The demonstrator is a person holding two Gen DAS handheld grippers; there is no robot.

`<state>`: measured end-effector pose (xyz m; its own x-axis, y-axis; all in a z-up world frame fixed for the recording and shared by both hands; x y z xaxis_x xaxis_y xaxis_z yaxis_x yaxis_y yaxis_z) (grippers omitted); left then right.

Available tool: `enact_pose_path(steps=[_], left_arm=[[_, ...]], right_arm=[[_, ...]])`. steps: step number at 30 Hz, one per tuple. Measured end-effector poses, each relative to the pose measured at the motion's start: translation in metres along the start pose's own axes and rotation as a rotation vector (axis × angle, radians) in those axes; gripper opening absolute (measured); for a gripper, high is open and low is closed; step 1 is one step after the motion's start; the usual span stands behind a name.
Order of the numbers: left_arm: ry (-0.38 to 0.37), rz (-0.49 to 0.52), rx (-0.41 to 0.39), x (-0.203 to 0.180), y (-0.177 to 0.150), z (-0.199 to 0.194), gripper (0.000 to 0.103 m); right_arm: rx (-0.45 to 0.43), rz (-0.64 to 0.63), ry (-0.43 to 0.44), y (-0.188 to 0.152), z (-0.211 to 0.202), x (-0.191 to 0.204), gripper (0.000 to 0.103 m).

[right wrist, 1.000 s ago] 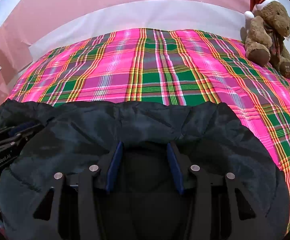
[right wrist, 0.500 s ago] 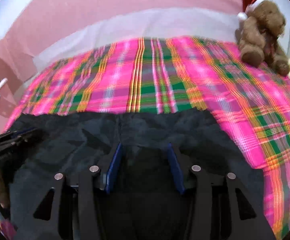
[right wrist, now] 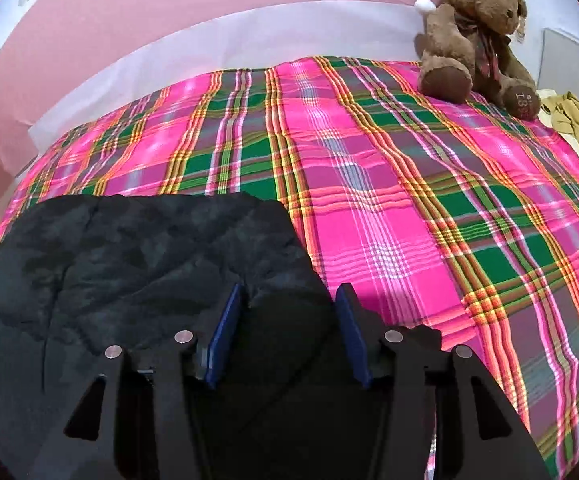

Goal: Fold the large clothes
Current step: 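Grasp the folded jacket bundle with both tools and tuck its edge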

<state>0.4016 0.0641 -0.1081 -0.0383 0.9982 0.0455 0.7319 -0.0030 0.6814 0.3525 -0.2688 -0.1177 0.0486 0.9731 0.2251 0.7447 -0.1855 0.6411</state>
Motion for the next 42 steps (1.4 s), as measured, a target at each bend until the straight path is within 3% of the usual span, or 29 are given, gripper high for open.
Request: enact_pose_path(steps=[4,10,15,17,19,21,24,29,42], left_arm=[[-0.009,-0.009,0.003,0.001,0.001,0.000,0.033],[-0.017,-0.024,-0.045,0.017,0.002,-0.066,0.032],[-0.013,-0.030,-0.080,0.032,-0.028,-0.106,0.032],[-0.016,-0.046,-0.063,0.037,-0.043,-0.104,0.034],[-0.002,-0.052,-0.016,0.040,-0.056,-0.088,0.037],[-0.016,-0.074,0.011,0.040,-0.062,-0.076,0.040],[0.008,-0.071,0.005,0.039,-0.060,-0.073,0.043],[0.050,-0.041,-0.011,0.035,-0.061,-0.085,0.042],[0.045,-0.084,-0.032,0.057,-0.060,-0.100,0.042]], right_arm=[[0.008,0.021,0.009,0.003,-0.004,-0.003,0.050],[-0.089,-0.008,0.026,0.008,-0.070,0.015,0.053],[-0.118,-0.066,0.047,-0.017,-0.107,0.034,0.058],[-0.108,-0.061,0.043,-0.033,-0.107,0.033,0.059],[-0.079,-0.044,0.035,-0.043,-0.097,0.026,0.074],[-0.028,-0.017,0.025,-0.051,-0.081,0.017,0.079],[-0.026,0.040,0.078,-0.053,-0.076,0.009,0.079],[-0.042,0.003,0.048,-0.052,-0.085,0.014,0.079],[-0.040,0.000,0.054,-0.056,-0.099,0.010,0.079]])
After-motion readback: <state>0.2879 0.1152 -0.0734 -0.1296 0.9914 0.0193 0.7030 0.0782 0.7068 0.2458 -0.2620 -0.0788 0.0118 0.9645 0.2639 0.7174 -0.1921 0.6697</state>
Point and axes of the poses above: each gripper's, at about its wrist camera, not at the fingertips, and z roughly the way its jaws point, x to its left, y to its top, the point moved 8 cm from there along z, roughly the way its jaws point, and after that the axes turned 9 degrees about y, right-handed, at the moved point
